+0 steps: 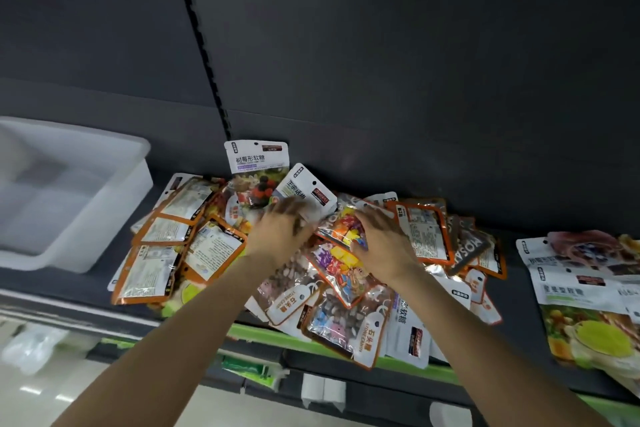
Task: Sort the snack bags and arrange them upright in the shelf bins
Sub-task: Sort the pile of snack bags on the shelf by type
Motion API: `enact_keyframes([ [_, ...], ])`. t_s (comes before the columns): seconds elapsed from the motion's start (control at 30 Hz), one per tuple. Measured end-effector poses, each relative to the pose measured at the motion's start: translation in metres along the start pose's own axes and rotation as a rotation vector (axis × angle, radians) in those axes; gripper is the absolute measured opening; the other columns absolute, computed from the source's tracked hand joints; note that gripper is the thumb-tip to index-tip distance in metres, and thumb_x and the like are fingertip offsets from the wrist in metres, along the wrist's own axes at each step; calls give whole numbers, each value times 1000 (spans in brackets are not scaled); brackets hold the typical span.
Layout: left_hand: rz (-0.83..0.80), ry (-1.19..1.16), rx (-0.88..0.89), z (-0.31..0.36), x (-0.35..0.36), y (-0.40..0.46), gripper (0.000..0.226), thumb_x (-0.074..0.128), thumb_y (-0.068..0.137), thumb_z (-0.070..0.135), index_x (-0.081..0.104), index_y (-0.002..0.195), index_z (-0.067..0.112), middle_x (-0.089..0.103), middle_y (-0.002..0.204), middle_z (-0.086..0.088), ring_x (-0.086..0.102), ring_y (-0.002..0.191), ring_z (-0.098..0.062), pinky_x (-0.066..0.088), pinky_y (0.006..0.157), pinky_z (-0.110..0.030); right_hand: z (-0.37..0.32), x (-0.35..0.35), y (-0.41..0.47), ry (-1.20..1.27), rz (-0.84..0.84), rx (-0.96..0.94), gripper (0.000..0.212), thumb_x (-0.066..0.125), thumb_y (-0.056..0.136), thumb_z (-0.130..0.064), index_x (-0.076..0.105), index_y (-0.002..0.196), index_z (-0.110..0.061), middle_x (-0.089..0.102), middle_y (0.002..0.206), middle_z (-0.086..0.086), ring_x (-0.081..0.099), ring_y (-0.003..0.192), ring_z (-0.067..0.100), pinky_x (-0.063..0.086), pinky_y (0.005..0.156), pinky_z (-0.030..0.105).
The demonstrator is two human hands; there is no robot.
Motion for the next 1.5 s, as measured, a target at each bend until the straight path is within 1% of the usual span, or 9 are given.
enact_keyframes([
  [0.13,290,-226,-285,-57,-46,14,62,54,89,34,29,142,13,33,144,-12,32,132,-29,31,110,-45,-38,2,16,60,-66,-40,70,42,97,-43,-1,151,-30,-9,159,-6,-3,147,19,12,119,46],
  [0.27,238,-499,-398,-92,-68,44,87,65,87,21,8,149,3,28,150,-17,25,140,-30,22,116,-37,-58,14,32,-47,-141,-4,68,33,98,-50,-8,150,-34,-18,157,-5,-11,146,22,-1,116,44],
  [0.4,269,-651,-422,-101,-72,52,53,64,89,22,41,131,0,57,126,-16,55,117,-32,42,91,-33,-55,22,36,-56,-81,-3,67,37,98,-47,-2,151,-32,-15,158,-3,-10,146,22,1,120,44],
  [0.53,305,-344,-333,-89,-86,40,28,54,96,26,61,108,2,68,101,-15,65,92,-30,45,70,-28,-51,14,37,317,64,88,72,48,96,-38,5,152,-25,11,159,1,11,146,23,21,117,46],
  [0.77,393,-594,-179,-66,-81,13,13,53,96,17,65,101,17,69,95,-1,66,84,-14,53,70,-17,-42,-13,60,429,204,332,22,46,98,-12,57,115,-3,59,123,14,56,112,28,47,86,33],
  [0.83,460,-562,-143,-48,-93,9,15,50,98,14,64,103,15,66,89,2,63,75,-13,45,58,-7,-30,-22,55,540,250,396,22,42,100,-12,55,114,-2,58,122,13,56,111,29,42,76,27],
  [1.1,450,-187,265,80,-82,7,32,41,98,31,68,105,14,70,78,-15,66,65,-36,49,53,-36,42,-32,-19,1899,424,627,20,37,100,-4,50,116,-8,56,122,16,57,109,36,48,84,46],
  [1.27,92,107,478,187,-20,6,32,33,103,32,52,129,33,64,116,-1,63,100,-26,48,78,-33,123,-26,-79,1940,553,784,32,26,100,-7,44,127,-5,43,140,19,43,127,43,38,104,51],
  [1.5,25,-318,505,313,18,0,28,45,100,27,62,120,19,69,108,-11,64,97,-32,50,81,-38,239,-45,-171,1912,876,911,19,38,98,-3,46,115,-2,43,138,27,49,119,45,54,69,42],
])
Point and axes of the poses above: each hand's wrist, its own y-axis towards the middle knuckle, its own x-axis out of the palm, z = x × y, the point moved 6 cm from there along y, towards the middle knuckle
